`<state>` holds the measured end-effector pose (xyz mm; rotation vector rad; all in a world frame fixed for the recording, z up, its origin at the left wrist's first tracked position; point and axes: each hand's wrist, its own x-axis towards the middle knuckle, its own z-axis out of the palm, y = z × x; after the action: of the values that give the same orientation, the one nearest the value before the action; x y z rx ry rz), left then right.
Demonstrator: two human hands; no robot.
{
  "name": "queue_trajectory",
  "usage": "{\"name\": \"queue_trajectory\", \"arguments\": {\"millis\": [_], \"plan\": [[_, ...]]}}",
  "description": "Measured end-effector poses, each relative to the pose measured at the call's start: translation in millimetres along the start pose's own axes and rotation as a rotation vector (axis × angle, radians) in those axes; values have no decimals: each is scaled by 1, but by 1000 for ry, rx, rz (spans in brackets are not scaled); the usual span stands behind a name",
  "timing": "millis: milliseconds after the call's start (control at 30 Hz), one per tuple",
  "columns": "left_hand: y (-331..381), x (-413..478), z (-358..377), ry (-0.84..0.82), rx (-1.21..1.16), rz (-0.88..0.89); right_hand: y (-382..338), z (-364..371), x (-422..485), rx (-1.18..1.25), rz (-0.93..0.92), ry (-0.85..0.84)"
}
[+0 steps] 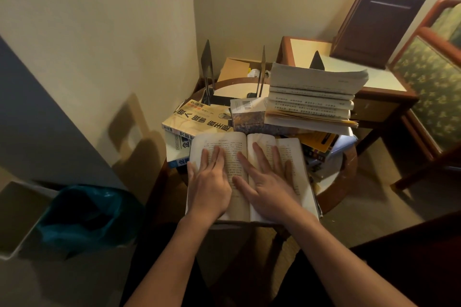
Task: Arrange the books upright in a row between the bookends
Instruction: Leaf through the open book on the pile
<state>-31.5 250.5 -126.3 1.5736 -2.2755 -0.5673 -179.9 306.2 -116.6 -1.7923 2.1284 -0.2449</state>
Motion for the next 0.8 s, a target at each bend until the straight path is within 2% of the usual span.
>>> {"name": "queue_trajectory", "arguments": {"millis": [200, 600, 800], "plan": [[-6, 18, -5, -10, -12, -23, 0, -1, 0, 8, -7, -7], [-24, -62, 2, 22, -39, -9, 1, 2, 0, 0, -5, 7], [-24, -47, -3, 14, -23, -1, 2, 4, 2, -8, -5, 15]]}}
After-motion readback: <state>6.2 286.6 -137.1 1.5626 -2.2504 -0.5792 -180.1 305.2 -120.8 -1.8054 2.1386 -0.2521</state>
